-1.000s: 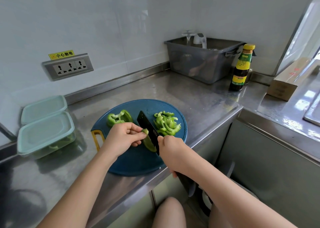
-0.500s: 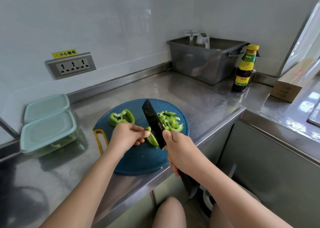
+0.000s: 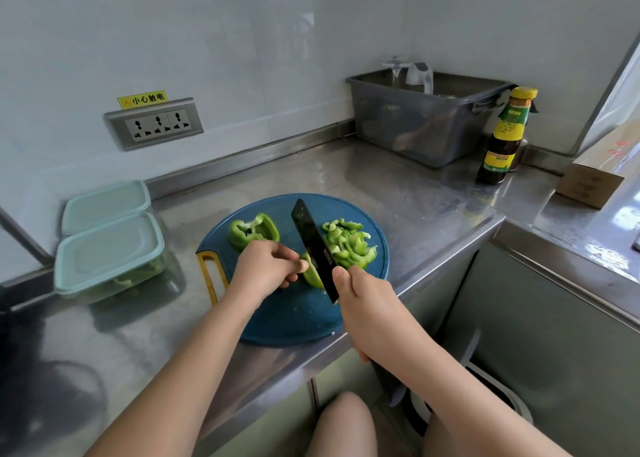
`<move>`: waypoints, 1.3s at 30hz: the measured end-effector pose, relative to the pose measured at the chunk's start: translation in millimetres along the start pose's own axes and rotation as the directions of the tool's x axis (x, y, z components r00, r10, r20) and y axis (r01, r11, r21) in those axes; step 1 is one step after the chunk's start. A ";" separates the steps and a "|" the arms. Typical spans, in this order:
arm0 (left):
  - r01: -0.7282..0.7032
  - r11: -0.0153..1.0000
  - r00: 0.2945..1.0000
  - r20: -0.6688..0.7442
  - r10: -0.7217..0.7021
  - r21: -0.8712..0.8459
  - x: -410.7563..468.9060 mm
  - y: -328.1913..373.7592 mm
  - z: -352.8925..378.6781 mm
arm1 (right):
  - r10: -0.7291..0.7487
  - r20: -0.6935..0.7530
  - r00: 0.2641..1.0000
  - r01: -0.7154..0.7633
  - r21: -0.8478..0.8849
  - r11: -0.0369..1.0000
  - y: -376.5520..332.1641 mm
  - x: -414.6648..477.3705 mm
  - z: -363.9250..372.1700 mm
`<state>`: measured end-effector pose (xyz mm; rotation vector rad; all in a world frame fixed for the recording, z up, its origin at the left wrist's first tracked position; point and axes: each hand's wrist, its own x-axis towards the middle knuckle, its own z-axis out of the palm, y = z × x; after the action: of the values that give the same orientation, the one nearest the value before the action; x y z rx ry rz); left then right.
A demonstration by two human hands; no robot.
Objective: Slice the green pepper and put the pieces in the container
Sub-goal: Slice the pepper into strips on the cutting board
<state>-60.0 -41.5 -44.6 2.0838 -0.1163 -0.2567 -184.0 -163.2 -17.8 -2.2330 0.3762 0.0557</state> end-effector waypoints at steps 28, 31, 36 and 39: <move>-0.012 0.998 0.996 0.094 0.006 0.058 1.1 1.2 -3.4 | -0.079 0.074 0.994 0.101 -0.380 0.919 -30.4 34.0 14.8; -0.012 1.000 0.997 0.075 0.010 0.028 -0.5 -1.0 -4.2 | -0.076 0.091 0.993 0.106 -0.391 0.914 -35.4 40.7 14.4; 0.021 0.998 0.996 0.082 -0.016 -0.063 2.7 -4.2 -7.1 | 0.020 0.151 0.988 0.026 -0.298 0.954 -17.4 28.7 -0.7; 0.033 0.994 0.997 0.072 -0.025 -0.107 3.4 -3.1 -6.2 | 0.015 0.092 0.996 -0.001 -0.148 0.989 -10.7 11.9 -8.2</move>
<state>-55.3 -35.3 -44.8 1.9707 -0.1119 -0.3471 -170.3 -166.0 -6.5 -2.3652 0.3398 0.1972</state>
